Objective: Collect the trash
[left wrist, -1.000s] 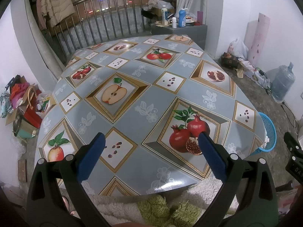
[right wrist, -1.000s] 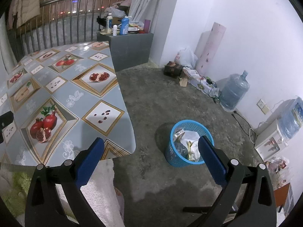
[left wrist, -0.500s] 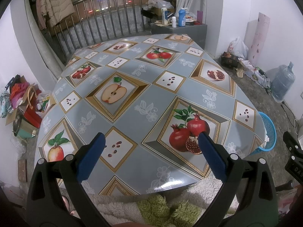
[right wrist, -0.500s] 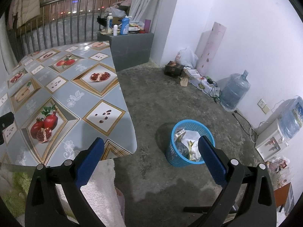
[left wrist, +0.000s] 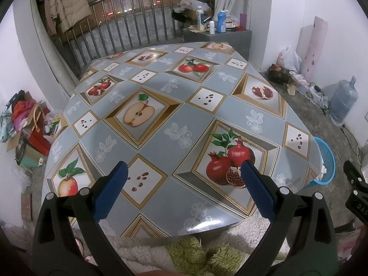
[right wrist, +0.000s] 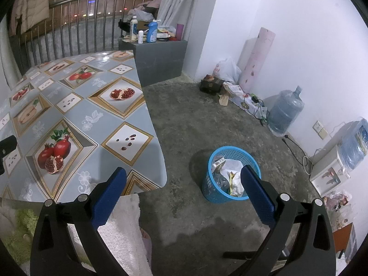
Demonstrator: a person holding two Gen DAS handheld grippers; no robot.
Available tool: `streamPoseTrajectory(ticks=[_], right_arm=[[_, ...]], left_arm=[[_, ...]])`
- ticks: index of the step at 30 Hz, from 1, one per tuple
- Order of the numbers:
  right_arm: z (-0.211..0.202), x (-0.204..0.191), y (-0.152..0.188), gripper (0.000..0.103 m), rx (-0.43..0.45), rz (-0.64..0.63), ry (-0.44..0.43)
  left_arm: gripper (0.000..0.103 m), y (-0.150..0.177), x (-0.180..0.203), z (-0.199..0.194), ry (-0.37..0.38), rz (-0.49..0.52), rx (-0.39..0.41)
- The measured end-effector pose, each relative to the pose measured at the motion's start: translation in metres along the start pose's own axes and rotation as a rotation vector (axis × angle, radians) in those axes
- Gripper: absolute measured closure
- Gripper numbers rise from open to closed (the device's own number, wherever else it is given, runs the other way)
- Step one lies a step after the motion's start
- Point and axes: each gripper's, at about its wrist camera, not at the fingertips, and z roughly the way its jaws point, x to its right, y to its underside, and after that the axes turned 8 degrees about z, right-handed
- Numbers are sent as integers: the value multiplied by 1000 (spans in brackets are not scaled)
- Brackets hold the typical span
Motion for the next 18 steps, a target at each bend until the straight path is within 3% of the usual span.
streamPoseTrajectory(ticks=[18], right_arm=[[0, -1, 0, 7, 1, 1, -1]], left_arm=[[9, 0, -1, 0, 1, 0, 0]])
